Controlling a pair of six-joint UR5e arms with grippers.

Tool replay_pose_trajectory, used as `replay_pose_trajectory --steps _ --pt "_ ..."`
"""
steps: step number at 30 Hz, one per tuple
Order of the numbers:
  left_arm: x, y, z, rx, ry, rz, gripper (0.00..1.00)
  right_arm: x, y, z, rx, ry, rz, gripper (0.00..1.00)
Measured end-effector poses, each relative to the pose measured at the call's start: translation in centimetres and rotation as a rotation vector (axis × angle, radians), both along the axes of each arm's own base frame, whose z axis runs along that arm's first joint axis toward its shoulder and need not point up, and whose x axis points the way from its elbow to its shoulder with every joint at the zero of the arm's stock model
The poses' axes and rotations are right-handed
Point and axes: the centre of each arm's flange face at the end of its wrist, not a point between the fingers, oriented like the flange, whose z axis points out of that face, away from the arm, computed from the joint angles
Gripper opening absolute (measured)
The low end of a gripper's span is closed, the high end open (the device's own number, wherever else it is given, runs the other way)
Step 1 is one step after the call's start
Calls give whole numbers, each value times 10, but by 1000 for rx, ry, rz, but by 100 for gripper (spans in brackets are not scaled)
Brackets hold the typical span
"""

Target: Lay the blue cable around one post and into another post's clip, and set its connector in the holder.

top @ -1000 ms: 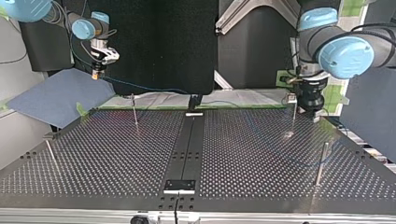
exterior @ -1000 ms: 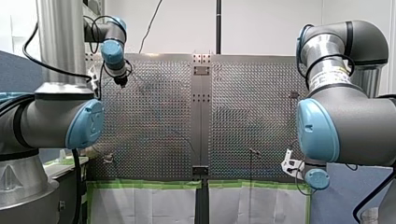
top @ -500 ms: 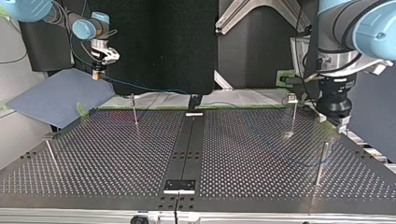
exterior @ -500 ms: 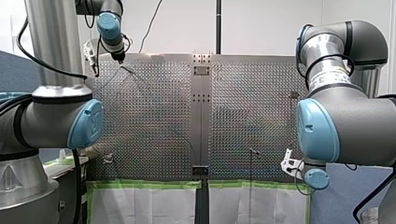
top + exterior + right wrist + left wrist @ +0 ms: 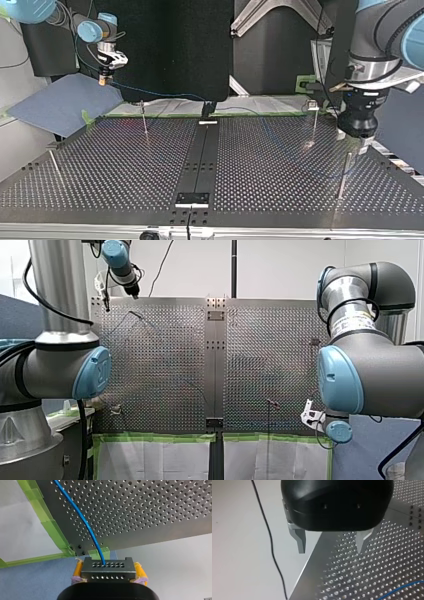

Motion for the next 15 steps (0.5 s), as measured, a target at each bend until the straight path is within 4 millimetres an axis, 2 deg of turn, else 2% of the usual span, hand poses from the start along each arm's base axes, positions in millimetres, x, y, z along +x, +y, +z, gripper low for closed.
replay_pose_trajectory --steps 5,10,15 --pt "8 2 6 6 30 -3 100 0 0 0 0 0 1 0" --pt "10 5 18 9 28 4 100 1 0 0 0 0 1 0" --pt "10 6 21 10 25 7 100 1 0 0 -1 0 2 0"
